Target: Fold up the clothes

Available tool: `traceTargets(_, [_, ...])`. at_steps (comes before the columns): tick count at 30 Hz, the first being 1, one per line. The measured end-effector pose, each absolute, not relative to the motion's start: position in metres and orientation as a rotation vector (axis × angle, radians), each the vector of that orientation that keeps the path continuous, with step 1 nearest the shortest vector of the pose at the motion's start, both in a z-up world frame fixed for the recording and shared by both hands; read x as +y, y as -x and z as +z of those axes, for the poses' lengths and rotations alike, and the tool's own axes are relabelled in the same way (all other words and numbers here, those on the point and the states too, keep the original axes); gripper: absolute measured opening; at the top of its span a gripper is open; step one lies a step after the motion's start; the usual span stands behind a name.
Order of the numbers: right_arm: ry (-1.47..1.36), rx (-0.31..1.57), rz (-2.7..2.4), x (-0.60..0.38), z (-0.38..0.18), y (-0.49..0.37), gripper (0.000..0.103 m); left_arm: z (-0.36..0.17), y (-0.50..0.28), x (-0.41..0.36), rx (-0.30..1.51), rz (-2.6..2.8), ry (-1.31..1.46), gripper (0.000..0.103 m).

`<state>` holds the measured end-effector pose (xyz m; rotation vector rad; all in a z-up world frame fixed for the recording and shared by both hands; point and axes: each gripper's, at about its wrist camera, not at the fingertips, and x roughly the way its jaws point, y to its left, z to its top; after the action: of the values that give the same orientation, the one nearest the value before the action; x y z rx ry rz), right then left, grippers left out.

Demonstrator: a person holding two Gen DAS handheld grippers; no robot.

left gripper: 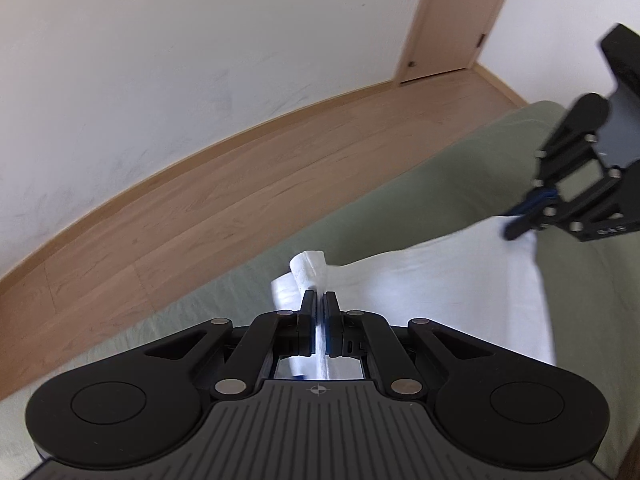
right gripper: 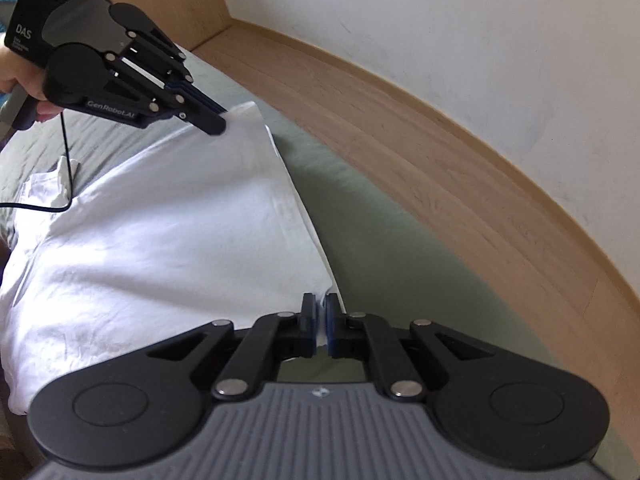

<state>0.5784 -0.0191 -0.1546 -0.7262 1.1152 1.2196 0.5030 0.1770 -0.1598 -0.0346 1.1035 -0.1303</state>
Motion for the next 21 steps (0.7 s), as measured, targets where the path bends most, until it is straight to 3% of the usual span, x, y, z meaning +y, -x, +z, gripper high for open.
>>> traceTargets(6, [0.683,1.149,1.181,-0.023,-0.177,-0.579,0.006,-0.176,-0.503,0.181,1.111,-0.122,0.044,0.003])
traceTargets(7, [0.683,1.141,1.182,-0.024,-0.175,-0.578,0.011,-0.175,-0.503,0.182,1.105,-0.127,0.046,0.003])
traceTargets(10, [0.673,1.110,1.198,-0.029,-0.163,-0.576,0.038,-0.174,-0.504,0.187,1.103,-0.130,0.060,0.005])
traceTargets(11, [0.662,1.114,1.199,-0.030,-0.161,-0.576,0.042,-0.174,-0.504,0.190,1.105,-0.130,0.071,0.007])
traceTargets(14, [0.641,1.123,1.196,-0.032,-0.158,-0.578,0.042,-0.176,-0.508,0.193,1.108,-0.111,0.110,0.017])
traceTargets(17, [0.646,1.125,1.193,-0.032,-0.162,-0.577,0.040,-0.177,-0.506,0.191,1.102,-0.102,0.117,0.017])
traceTargets(19, [0.652,1.120,1.188,-0.031,-0.165,-0.577,0.027,-0.176,-0.505,0.189,1.097,-0.098,0.105,0.017])
traceTargets(21, [0.655,1.114,1.188,-0.030,-0.167,-0.576,0.020,-0.175,-0.503,0.188,1.091,-0.093,0.092,0.014])
